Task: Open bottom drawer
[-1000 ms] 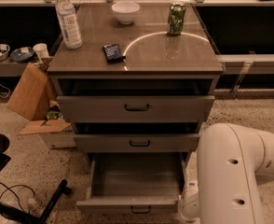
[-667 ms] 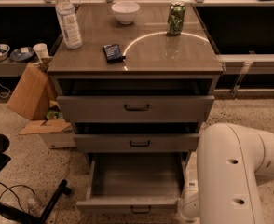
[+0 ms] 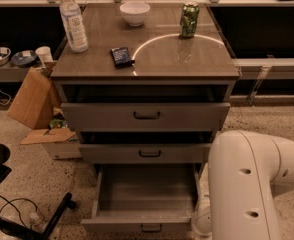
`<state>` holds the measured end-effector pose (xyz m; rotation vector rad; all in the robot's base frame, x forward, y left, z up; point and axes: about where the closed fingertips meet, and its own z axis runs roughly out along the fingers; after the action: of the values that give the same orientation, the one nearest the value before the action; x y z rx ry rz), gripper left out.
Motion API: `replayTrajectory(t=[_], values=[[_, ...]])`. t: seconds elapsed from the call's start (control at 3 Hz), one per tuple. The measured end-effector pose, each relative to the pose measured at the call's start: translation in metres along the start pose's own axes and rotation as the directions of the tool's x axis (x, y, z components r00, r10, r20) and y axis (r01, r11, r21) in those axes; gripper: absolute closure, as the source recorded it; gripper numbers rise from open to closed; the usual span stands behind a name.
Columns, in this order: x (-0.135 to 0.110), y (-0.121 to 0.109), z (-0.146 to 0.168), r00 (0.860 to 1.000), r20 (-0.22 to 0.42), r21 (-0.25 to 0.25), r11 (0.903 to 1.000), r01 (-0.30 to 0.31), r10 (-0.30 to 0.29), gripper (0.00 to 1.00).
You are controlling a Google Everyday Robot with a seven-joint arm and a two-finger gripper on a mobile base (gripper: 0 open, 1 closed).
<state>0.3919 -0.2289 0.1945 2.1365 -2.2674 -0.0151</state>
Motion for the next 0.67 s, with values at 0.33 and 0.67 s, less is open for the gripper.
replayTrajectory(t=[0.33,0.67], values=[[-0.0003,0.0001,-0.0047,1.0,0.0,0.0,1.0,0.0,0.0,0.94],[0.0,-0.003,-0.0074,1.0,0.0,0.0,1.0,0.0,0.0,1.0]])
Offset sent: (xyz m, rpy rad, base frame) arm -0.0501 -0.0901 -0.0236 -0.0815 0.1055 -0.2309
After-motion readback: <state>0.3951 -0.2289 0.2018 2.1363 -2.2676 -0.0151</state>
